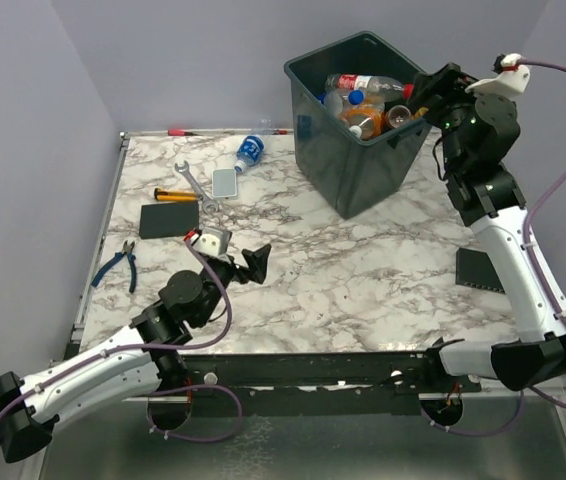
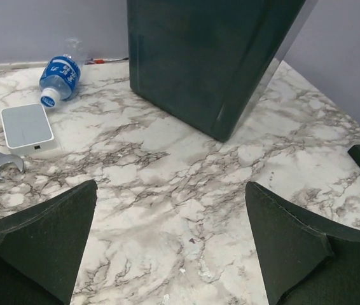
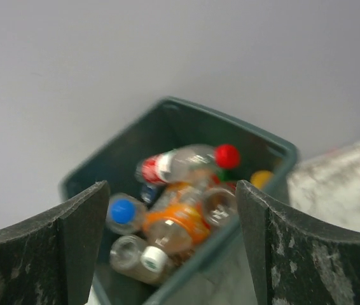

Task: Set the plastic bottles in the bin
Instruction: Place the plastic bottle in the trash bin, then pick up the plastic bottle from the corner of the board.

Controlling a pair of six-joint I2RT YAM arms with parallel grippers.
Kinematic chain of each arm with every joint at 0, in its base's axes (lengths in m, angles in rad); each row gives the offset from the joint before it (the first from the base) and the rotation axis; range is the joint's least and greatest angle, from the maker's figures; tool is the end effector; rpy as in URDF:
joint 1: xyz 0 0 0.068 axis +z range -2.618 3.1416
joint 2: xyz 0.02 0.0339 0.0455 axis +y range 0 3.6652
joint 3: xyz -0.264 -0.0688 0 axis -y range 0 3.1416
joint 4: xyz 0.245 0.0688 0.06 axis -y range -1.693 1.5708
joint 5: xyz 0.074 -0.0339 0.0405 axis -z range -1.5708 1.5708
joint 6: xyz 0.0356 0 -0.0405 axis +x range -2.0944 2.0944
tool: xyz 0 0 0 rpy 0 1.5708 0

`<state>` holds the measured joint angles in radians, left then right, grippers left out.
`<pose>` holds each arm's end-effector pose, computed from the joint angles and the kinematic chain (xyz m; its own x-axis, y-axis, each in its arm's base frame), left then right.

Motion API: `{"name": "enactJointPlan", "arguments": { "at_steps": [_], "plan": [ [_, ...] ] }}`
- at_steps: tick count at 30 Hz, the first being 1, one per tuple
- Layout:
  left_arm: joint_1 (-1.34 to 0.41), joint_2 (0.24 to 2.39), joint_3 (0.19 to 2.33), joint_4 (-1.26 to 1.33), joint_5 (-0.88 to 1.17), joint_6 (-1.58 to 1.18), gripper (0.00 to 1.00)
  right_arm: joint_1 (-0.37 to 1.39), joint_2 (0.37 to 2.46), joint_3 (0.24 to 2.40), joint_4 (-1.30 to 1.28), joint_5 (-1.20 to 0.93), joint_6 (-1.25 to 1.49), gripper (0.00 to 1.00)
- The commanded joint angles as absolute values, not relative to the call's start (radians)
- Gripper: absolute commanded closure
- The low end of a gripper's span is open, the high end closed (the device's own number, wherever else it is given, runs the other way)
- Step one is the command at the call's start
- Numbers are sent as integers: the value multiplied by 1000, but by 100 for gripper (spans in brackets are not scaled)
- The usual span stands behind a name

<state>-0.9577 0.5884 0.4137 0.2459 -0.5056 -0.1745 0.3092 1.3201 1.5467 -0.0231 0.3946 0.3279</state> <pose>0.1044 -0.1185 0.2840 -0.0357 -0.2133 -0.9763 0.4380 0.8748 -0.2071 0.2751 0.0735 0.5044 0.2073 0.3783 -0.9022 0.0116 0.9212 0.3890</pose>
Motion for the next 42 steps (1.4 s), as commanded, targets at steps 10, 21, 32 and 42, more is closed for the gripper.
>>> {"name": "enactJointPlan", "arguments": {
  "at_steps": [10,21,32,42],
  "plan": [
    [-851,831,603,163,-731,-340,1,138,1078,1211,-248,273,665,17],
    [-379,1604,1214,-83,-267,-336,1,139,632,750,-349,46,740,17],
    [-302,2121,1689,-164,-44,-20,5,206,465,647,-483,-31,717,19],
    [-307,2265,1806,-163,-210,156,6,252,428,612,-524,-37,719,19]
  ]
}}
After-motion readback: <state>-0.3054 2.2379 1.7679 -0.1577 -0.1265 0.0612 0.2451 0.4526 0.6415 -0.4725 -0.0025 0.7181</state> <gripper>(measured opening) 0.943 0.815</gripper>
